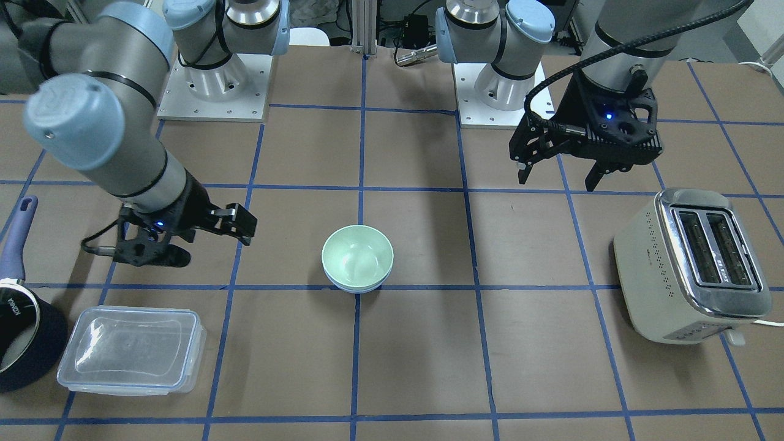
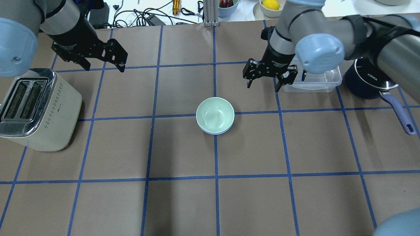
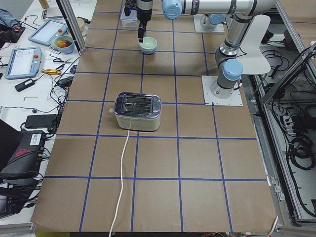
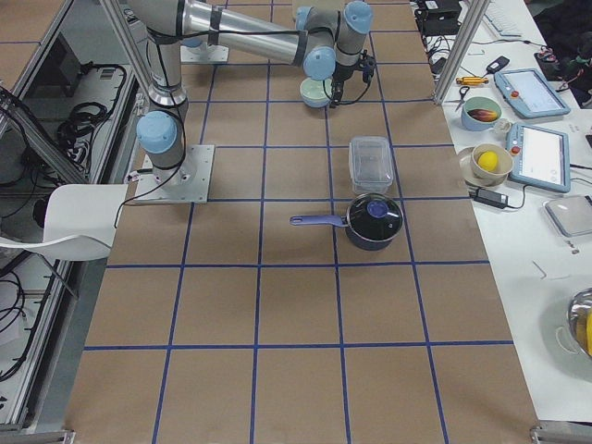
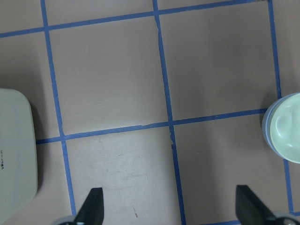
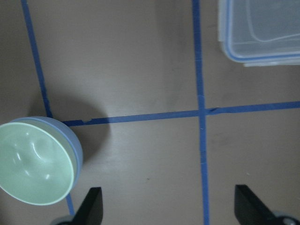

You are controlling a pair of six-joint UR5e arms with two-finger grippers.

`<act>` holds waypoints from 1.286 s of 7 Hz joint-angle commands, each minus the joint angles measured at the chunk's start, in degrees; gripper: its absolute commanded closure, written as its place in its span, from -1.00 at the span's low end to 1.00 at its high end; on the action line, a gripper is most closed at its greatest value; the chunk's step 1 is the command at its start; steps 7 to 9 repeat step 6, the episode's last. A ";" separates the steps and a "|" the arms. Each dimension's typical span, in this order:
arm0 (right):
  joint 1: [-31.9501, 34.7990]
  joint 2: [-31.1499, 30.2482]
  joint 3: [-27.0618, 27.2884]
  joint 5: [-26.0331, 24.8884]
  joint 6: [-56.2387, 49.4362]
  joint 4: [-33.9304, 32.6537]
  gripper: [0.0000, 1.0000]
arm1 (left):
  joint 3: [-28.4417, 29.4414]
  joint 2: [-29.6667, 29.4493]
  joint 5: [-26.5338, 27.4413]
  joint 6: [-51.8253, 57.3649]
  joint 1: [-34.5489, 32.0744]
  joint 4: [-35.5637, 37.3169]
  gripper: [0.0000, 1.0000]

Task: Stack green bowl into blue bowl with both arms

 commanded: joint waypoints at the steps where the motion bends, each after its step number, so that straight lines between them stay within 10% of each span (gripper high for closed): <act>1: -2.51 -7.27 -0.34 -2.61 -1.88 7.09 -1.00 | -0.27 0.32 0.12 -1.43 -0.01 -0.07 -1.00; 9: -2.25 -12.66 -0.61 -6.40 -1.17 11.61 -1.00 | 0.26 0.49 0.21 -2.84 0.08 -2.35 -1.00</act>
